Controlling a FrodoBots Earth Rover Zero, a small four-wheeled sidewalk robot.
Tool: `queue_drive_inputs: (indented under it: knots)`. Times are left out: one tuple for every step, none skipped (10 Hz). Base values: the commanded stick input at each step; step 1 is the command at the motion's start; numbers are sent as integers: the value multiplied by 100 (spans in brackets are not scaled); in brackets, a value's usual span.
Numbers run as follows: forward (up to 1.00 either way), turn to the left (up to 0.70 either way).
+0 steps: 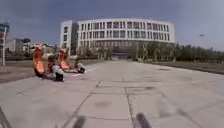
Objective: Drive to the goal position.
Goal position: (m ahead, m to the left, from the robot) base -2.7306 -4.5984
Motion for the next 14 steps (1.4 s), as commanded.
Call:
queue_drive_inputs:
  knots:
    - [100, 0]
    - [100, 0]
    - [100, 0]
    - [100, 0]
    - [100, 0]
    - [100, 0]
    - [100, 0]
    - [100, 0]
    - [100, 0]
    - [100, 0]
    - [100, 0]
    - [100, 0]
    - [100, 0]
    - [100, 0]
